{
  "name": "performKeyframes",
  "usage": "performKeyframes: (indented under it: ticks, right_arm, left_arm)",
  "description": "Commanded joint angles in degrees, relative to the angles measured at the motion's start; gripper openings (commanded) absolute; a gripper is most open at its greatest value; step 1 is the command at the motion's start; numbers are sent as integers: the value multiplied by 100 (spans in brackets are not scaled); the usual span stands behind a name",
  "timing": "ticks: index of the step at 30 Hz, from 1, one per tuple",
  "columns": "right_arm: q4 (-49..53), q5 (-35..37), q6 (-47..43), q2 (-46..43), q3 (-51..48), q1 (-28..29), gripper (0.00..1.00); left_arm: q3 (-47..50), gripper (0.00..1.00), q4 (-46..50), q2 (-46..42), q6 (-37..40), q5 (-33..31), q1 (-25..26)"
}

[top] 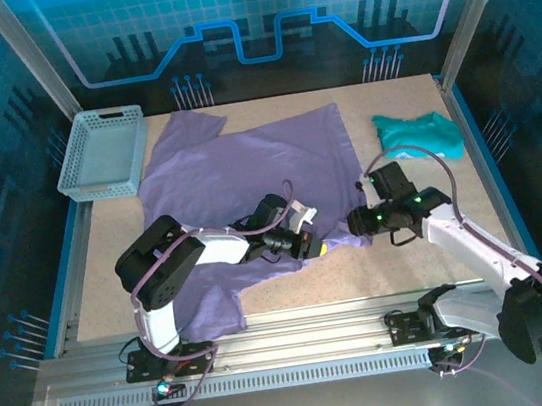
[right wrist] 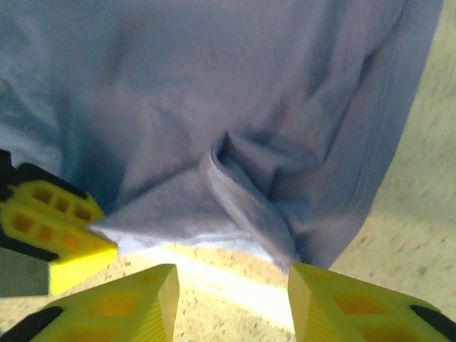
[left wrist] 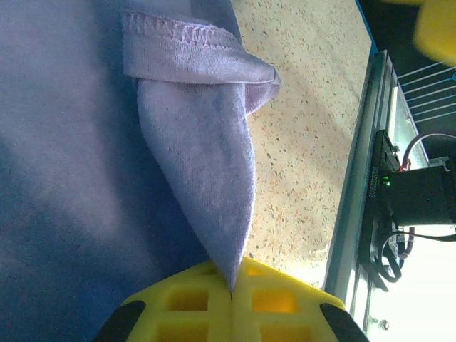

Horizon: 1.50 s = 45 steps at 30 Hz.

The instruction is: Fold the inside-out t-shirt

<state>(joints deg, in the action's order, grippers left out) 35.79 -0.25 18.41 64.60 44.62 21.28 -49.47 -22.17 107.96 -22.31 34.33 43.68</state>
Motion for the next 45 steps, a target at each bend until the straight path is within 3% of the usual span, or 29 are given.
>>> performKeyframes:
  ticks: [1,6,27,37,45]
  right_arm:
    - [459,1095,-118,444,249,327,46]
    - [408,1453,35,960,226,767,47]
    - [846,1429,-316,2353,826,782,41]
    - [783,1299,-495,2334,835,472,29]
    - [550,658,-541,2044,627,-124,18]
  left_arm:
    - [-151,0,99,84,146,57,42]
    - [-168,0,64,94,86,105,44]
    - [-134,0,-50,93,11,126,44]
    - [-99,0,-147,113,-66,127,43]
    - [-106,0,-149,119,-64,118,38]
